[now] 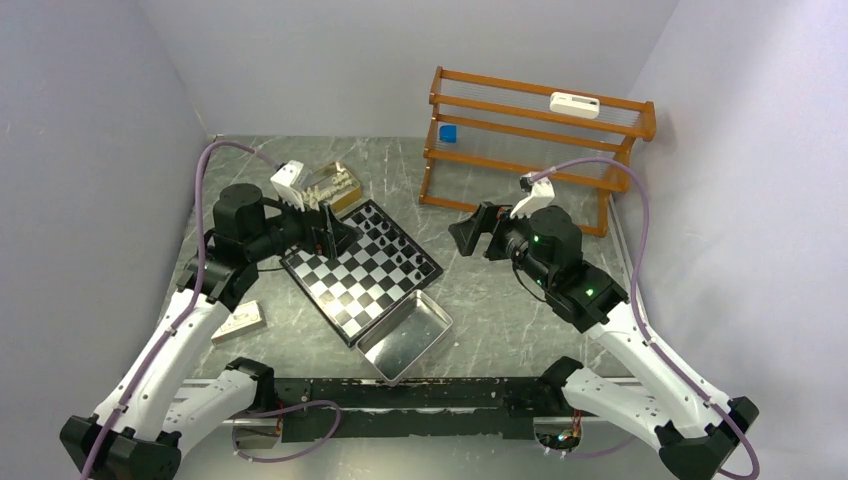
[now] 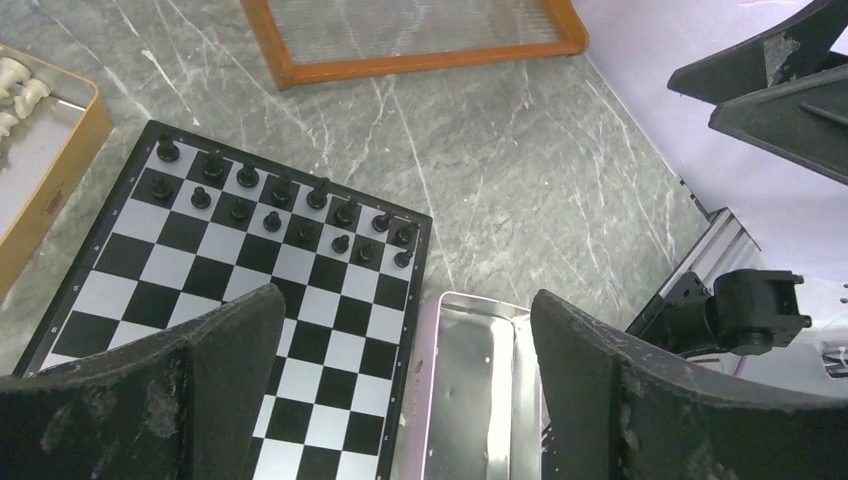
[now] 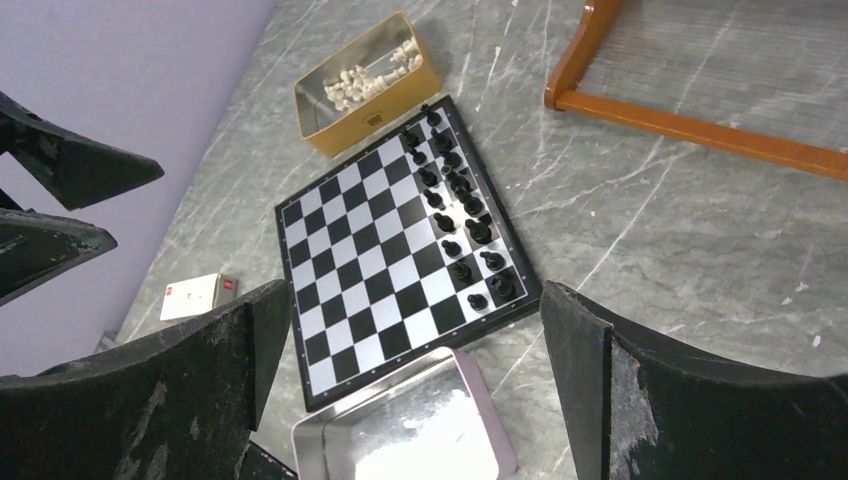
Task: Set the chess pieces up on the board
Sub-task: Pick up the chess piece from the storage box.
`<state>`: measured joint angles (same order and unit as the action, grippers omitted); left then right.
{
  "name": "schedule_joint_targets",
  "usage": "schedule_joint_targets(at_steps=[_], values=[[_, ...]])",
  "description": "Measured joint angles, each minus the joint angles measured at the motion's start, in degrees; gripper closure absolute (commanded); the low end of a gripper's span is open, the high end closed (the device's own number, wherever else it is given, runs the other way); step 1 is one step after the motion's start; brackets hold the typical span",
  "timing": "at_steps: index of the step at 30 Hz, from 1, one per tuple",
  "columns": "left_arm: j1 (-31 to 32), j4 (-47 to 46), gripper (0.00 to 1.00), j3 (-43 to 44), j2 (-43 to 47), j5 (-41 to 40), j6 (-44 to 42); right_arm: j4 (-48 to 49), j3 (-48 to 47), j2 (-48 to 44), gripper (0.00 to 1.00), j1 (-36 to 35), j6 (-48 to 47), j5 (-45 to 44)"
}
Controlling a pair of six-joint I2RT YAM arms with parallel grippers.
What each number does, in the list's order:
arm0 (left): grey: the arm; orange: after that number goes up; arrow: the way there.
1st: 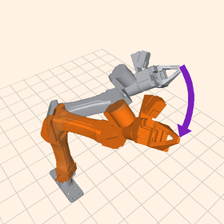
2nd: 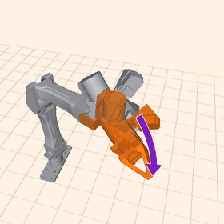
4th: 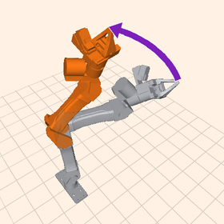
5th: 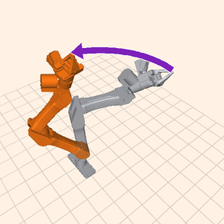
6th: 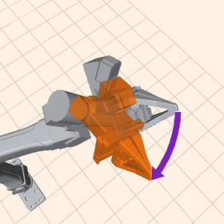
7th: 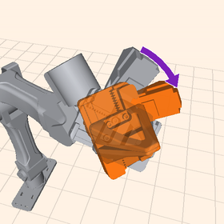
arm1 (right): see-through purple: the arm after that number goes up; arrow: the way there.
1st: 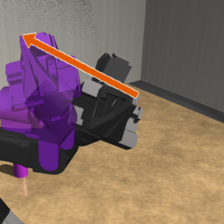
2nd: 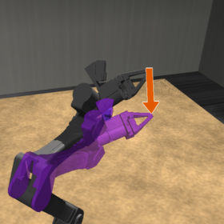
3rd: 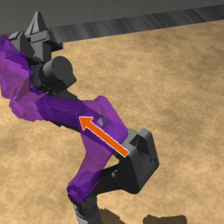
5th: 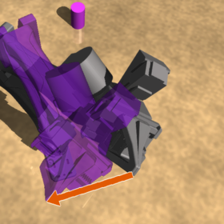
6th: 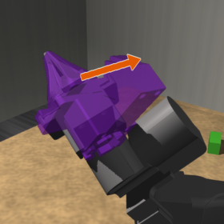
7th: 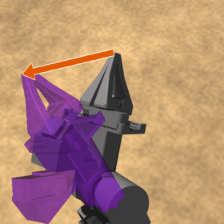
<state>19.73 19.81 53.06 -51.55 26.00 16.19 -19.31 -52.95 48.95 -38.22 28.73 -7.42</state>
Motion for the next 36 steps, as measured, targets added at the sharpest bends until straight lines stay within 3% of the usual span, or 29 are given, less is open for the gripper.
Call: schedule_joint_targets(at_steps=[7,14,16,18,24,30,36], values=[[0.0,0.15,0.04,1.07,-0.11,-1.6,0.87,-0.26,0.02,-0.04,0.0,0.0,-0.04,-0.07],[0.0,0.57,0.09,3.39,-2.27,-8.66,2.29,0.2,1.22,-0.59,0.0,0.0,-0.07,0.15],[0.04,0.83,0.13,4.17,-3.8,-12.98,3.37,0.31,1.92,-0.9,0.0,0.0,-0.07,0.46],[0.07,1.14,0.27,5.18,-5.84,-17.29,4.98,0.39,2.32,-1.16,0.0,0.0,-0.17,1.29],[-0.02,1.97,0.43,10.6,-17.2,-28.11,8.26,0.42,3.41,-3.23,0.0,0.0,-1.64,2.56],[-1.01,2.8,0.47,21.88,-32.17,-37.35,7.34,0.46,5.03,-6.88,0.0,0.0,-3.41,3.96],[-5.01,2.67,0.53,29.2,-44.61,-41.33,5.66,1.79,6.64,-10.71,0.0,0.0,-4.61,8.09]])
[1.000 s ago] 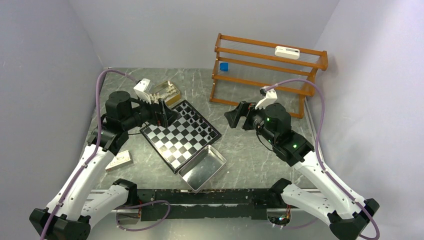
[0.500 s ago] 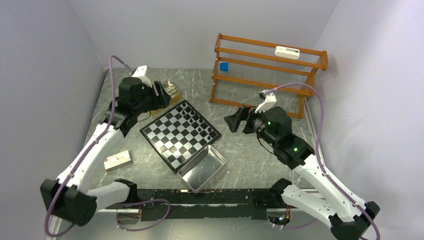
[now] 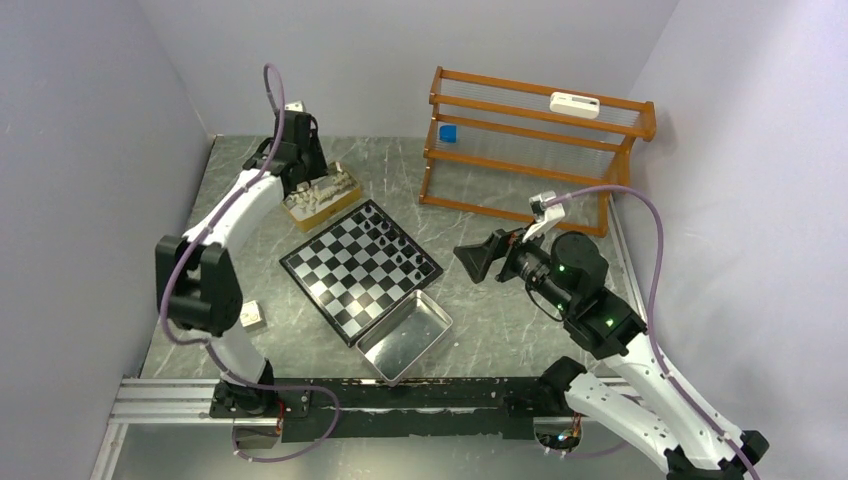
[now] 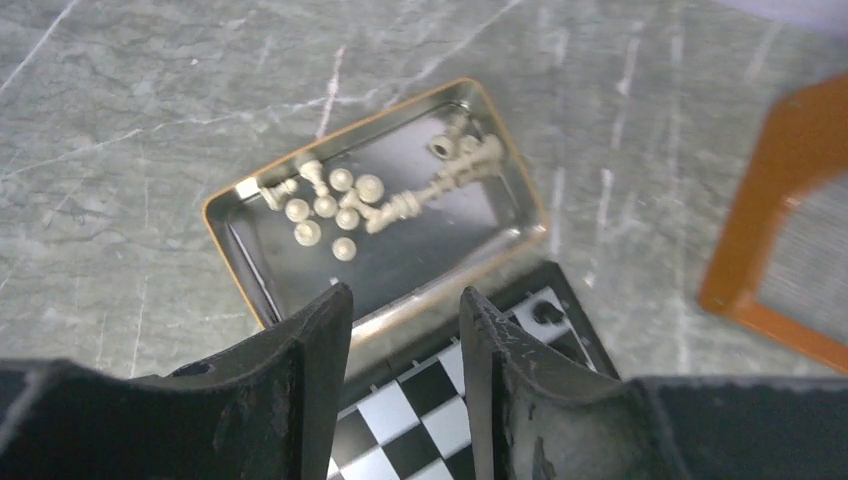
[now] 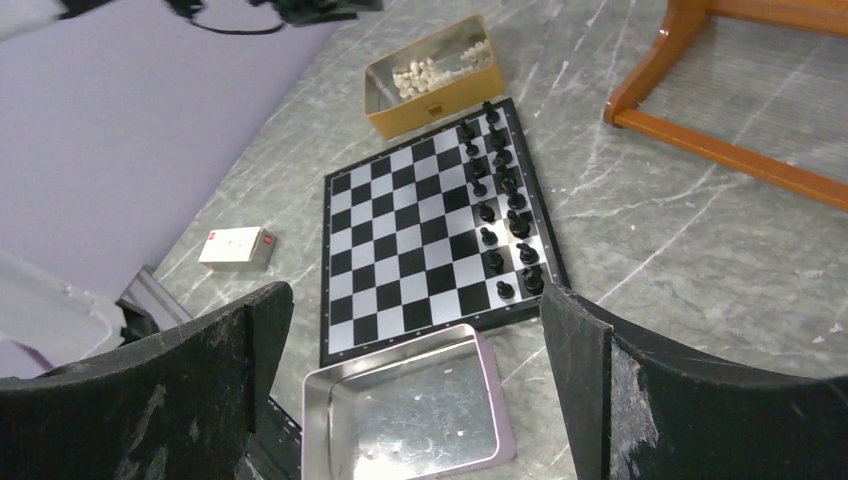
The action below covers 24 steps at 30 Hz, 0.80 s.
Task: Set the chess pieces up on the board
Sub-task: Pick up the chess piece from the storage box.
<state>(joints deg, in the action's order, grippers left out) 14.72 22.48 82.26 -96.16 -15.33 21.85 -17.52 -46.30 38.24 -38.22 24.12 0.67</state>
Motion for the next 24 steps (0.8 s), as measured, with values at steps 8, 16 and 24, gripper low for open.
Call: schedule_joint_targets(at_steps=[8,16,24], values=[[-4.31,0.13,0.64,7.3,-14.25,1.11,-1.33,0.79,0.63,-1.44,0.01,0.0,-0.66,1.22],[-4.35,0.04,0.64,11.67,-22.01,1.66,-4.31,0.98,0.63,0.87,0.02,0.0,-0.61,1.27],[-4.9,-0.17,0.64,12.9,-24.87,2.19,-5.49,1.42,0.63,1.64,0.03,0.0,-0.59,1.27]])
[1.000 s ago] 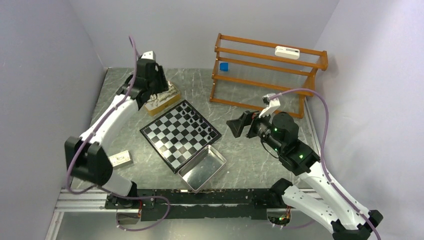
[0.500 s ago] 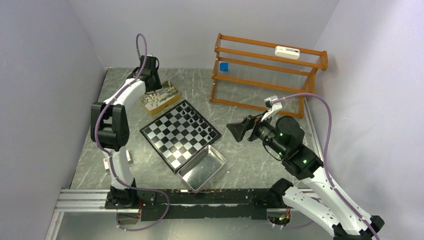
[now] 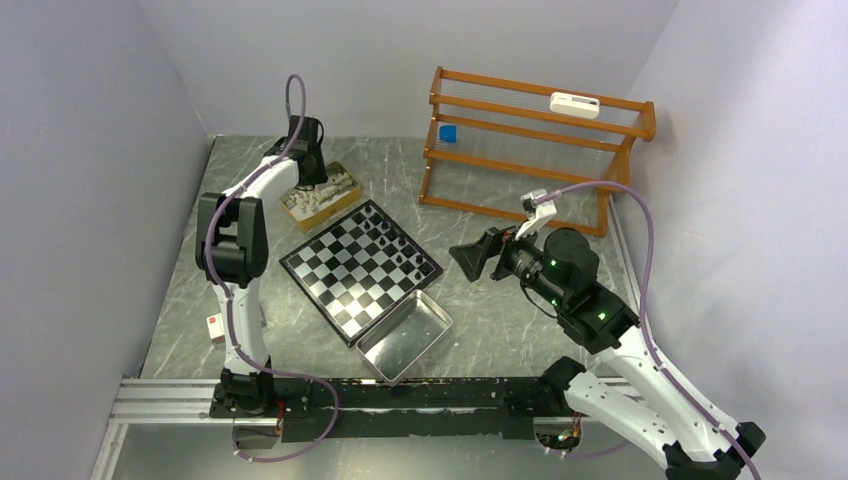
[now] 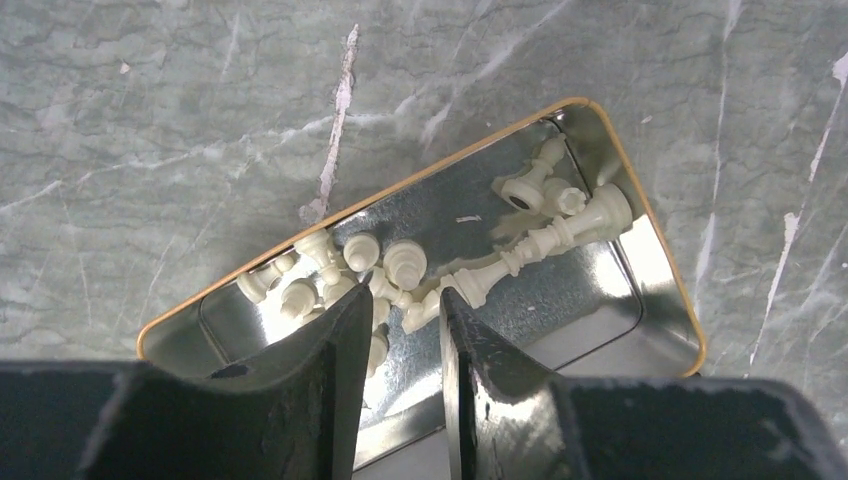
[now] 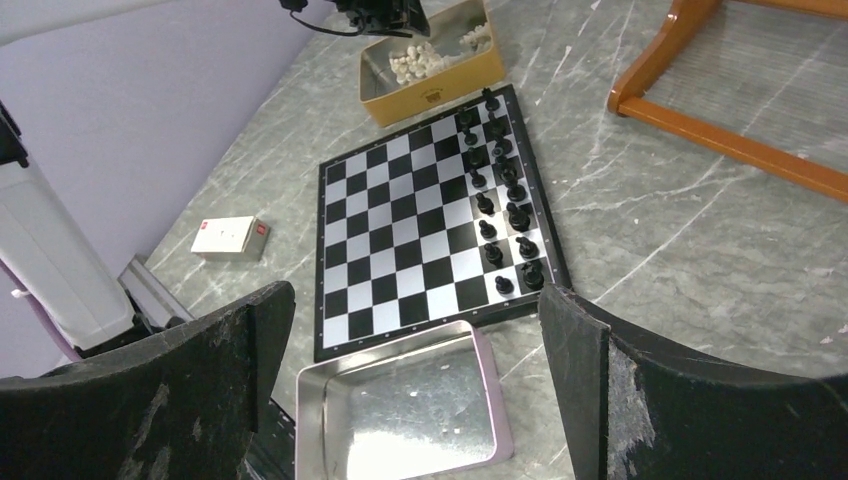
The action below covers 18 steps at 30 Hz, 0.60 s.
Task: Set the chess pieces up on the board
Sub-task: Pick up the chess piece from the storage box.
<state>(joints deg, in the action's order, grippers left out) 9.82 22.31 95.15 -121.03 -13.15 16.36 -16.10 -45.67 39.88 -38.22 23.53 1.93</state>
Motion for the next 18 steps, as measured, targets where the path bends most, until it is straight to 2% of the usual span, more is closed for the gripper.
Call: schedule_joint_targets(at_steps=[18], values=[[-0.37,-0.15,0.71,1.97,-4.02,2.23,-1.18,0.09,0.81,-1.7,0.03,0.0,-0.07,-2.01]])
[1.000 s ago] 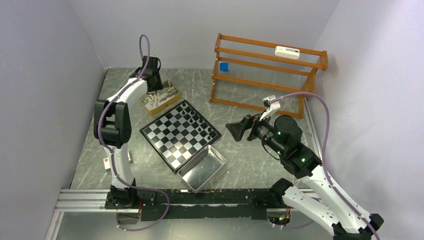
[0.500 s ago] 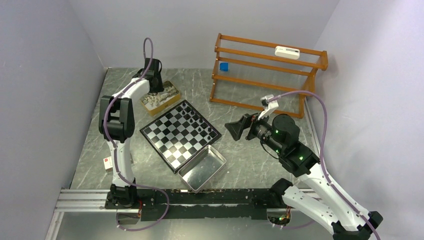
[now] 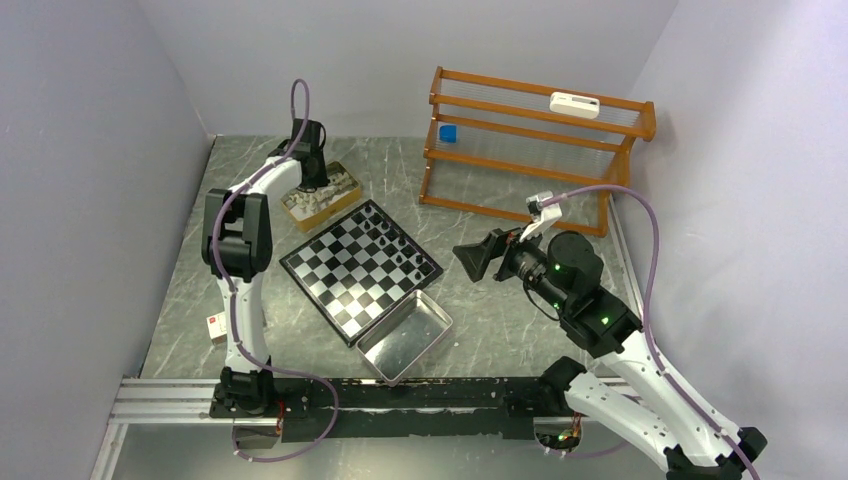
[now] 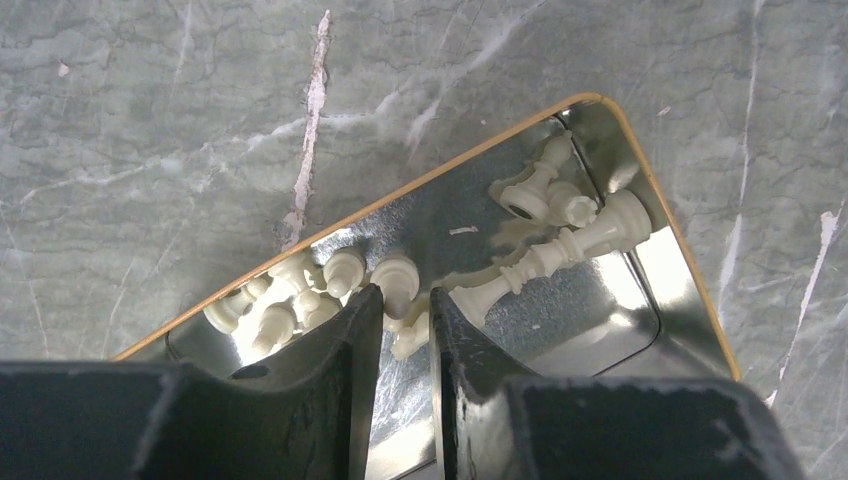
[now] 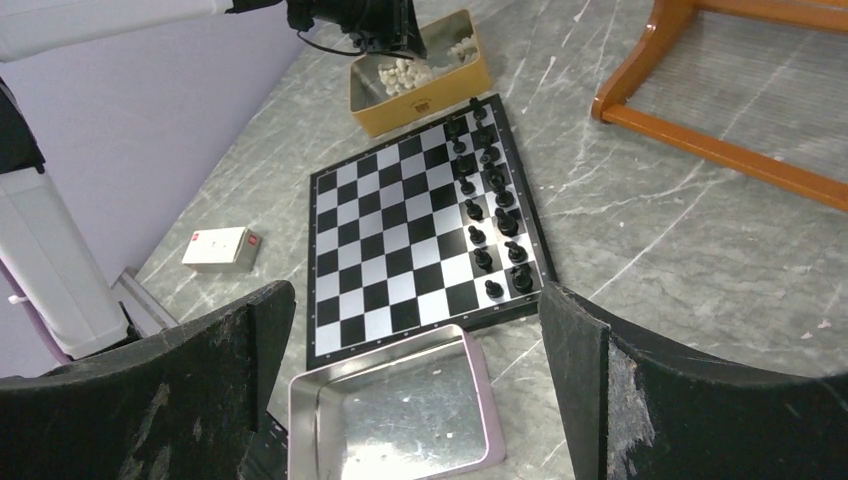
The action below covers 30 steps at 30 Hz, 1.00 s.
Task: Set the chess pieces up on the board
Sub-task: Pick up the chess piece from the storage box.
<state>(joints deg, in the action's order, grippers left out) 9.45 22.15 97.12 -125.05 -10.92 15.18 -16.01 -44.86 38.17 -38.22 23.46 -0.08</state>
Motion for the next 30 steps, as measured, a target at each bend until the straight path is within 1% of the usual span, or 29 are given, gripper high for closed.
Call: schedule_joint_targets(at_steps=[5,11,22,30], values=[[0.0,0.02,0.75,0.96,-1.25,-0.02,-0.02,-0.04,0.02,0.22,0.03,0.0,-0.68,-0.66],[0.0,0.07,0.85,0.96,-1.51,-0.22,-0.55,-0.79,-0.17,1.05,0.03,0.0,-1.97,-0.83],[0.0,1.2,0.88,0.96,-0.39,-0.17,-0.59,-1.01,-0.15,0.15,0.03,0.0,-2.05,-1.27],[0.0,4.61,0.89,0.9,5.77,0.09,0.92,-2.12,-0.15,0.57,0.03,0.0,-0.96,-2.29]])
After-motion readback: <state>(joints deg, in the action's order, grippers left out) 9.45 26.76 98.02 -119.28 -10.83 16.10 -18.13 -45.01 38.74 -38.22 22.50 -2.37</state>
